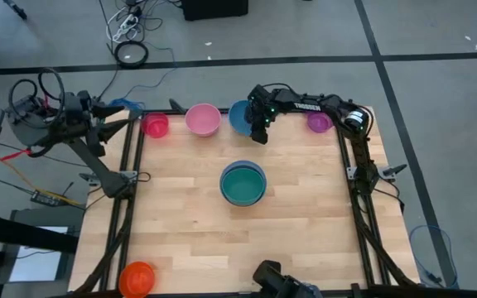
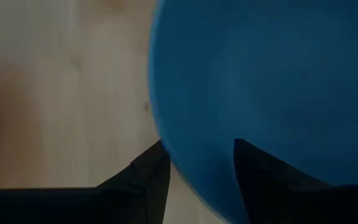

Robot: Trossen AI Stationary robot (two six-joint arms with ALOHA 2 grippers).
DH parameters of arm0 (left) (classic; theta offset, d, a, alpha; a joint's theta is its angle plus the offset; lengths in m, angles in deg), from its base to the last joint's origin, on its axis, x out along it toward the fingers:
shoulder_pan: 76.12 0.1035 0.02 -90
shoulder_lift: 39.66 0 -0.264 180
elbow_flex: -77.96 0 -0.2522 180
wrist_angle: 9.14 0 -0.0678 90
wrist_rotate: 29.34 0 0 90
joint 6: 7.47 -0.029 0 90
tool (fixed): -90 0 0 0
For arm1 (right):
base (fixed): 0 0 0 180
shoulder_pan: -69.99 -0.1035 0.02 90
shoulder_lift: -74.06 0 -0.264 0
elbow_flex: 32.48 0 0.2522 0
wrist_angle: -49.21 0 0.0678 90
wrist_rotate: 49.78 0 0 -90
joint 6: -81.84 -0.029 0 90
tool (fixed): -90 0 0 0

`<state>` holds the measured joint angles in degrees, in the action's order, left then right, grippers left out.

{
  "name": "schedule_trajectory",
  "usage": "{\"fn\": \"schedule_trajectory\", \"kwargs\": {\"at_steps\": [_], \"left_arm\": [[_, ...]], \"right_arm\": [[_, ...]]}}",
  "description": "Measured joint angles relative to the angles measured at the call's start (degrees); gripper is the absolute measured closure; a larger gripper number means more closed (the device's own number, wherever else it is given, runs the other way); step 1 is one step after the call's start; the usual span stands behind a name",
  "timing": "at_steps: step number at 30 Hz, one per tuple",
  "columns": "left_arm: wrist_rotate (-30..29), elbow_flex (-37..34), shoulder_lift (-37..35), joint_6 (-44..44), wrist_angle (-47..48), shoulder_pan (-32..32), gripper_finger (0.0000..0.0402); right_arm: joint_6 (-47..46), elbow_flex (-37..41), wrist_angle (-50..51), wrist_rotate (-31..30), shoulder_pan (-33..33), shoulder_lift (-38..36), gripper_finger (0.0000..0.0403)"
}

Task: Nest bowls inside each other
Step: Stack the blue bowl on top of the green bowl

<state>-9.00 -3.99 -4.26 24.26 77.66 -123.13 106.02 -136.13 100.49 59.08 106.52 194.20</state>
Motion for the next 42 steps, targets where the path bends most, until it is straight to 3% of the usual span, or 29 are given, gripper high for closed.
{"fn": "schedule_trajectory", "kwargs": {"at_steps": [5,11,21,31,37,42], "left_arm": [[0.5,0.0,0.1,0.0,0.0,0.0,0.0149],[0.6,0.0,0.0,0.0,0.0,0.0,0.0149],[1.5,-1.7,0.1,0.3,0.1,0.0,0.0149],[1.8,-4.3,0.1,2.8,0.2,0.0,0.0149],[1.8,-6.3,0.1,4.2,0.1,0.0,0.0149],[1.8,-8.0,0.1,6.4,0.0,0.0,0.0149]], "right_arm": [[0.8,0.0,0.6,-1.5,-0.5,0.7,0.0269],[5.1,-0.1,3.2,-3.4,-2.4,-2.4,0.0389],[4.5,0.0,9.4,-7.0,-11.7,-11.0,0.0402],[-2.0,0.0,15.1,-13.6,-30.9,-20.4,0.0403],[-7.0,0.0,16.3,-17.6,-40.7,-20.9,0.0403],[-10.5,0.0,16.7,-17.1,-42.9,-19.9,0.0403]]}}
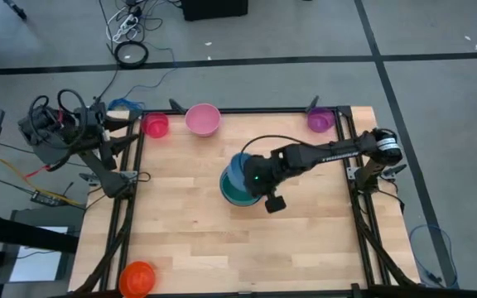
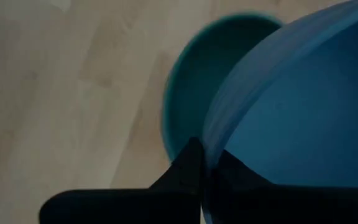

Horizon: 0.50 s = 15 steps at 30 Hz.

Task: Nest bowls inside each other
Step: Stack the blue bowl on top of the green bowl

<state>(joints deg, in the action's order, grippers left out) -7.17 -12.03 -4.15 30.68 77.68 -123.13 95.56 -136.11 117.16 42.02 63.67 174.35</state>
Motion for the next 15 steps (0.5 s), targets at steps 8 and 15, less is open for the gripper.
{"fn": "schedule_trajectory", "kwargs": {"at_steps": [8,15], "left_arm": [[1.0,-5.5,0.0,0.1,-6.4,0.0,0.0149],[2.2,-12.3,0.0,1.8,-12.0,0.0,0.0149]], "right_arm": [[-3.0,0.0,1.7,6.4,-0.6,4.2,0.0356],[-3.6,0.0,-1.3,-0.6,-1.2,2.3,0.0226]]}}
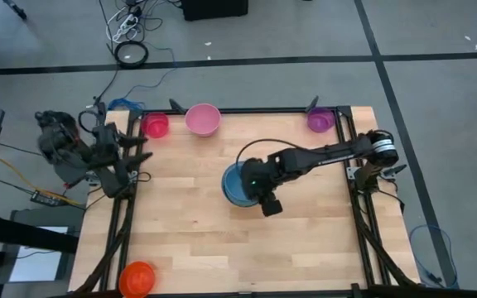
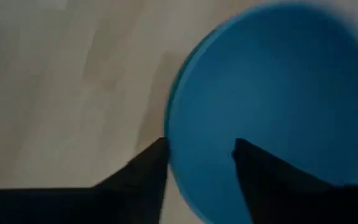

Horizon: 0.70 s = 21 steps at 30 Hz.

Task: Nest bowls inside each other
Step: Stack the blue bowl on top of the green bowl, then stack the pink bowl on top of the blue bowl

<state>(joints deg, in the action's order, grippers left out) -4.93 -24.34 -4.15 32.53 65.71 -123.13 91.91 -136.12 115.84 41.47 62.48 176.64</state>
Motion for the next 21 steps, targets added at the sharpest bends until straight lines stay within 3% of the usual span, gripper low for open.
{"fn": "schedule_trajectory", "kwargs": {"at_steps": [5,13,17,21], "left_arm": [[0.6,-6.2,0.2,1.4,-4.5,0.0,0.0149],[0.1,-14.3,1.5,1.6,-11.8,2.5,0.0149],[0.2,-15.5,5.2,1.7,-12.0,8.0,0.0149],[7.0,-14.3,9.6,-2.7,-12.0,17.4,0.0152]], "right_arm": [[1.0,-2.1,-3.0,-3.5,0.7,-3.0,0.0180],[7.4,-9.5,-5.4,-2.2,9.1,-2.4,0.0203],[7.6,-13.1,-4.4,1.0,14.2,-4.3,0.0215],[7.6,-15.4,-3.6,1.6,17.4,-9.3,0.0217]]}}
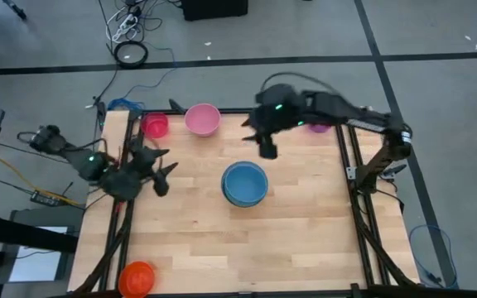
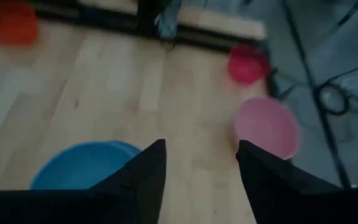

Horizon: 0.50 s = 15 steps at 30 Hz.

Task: Nest bowls inside each other
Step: Stack the pink bowl on top of the blue bowl

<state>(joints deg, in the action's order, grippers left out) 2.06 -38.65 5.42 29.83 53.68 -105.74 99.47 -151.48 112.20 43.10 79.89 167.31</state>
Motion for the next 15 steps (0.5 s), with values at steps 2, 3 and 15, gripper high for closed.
{"fn": "schedule_trajectory", "kwargs": {"at_steps": [2,3,15], "left_arm": [[5.3,1.3,2.0,-3.6,-0.1,6.3,0.0157],[8.4,1.9,3.1,-5.7,0.0,9.4,0.0159],[33.9,15.2,24.1,-34.9,1.2,46.0,0.0174]], "right_arm": [[-0.2,-0.2,0.1,0.2,0.9,-3.0,0.0215],[-0.4,-0.2,0.5,0.2,1.4,-4.4,0.0215],[-4.2,-0.2,8.1,-2.7,-1.5,-19.3,0.0218]]}}
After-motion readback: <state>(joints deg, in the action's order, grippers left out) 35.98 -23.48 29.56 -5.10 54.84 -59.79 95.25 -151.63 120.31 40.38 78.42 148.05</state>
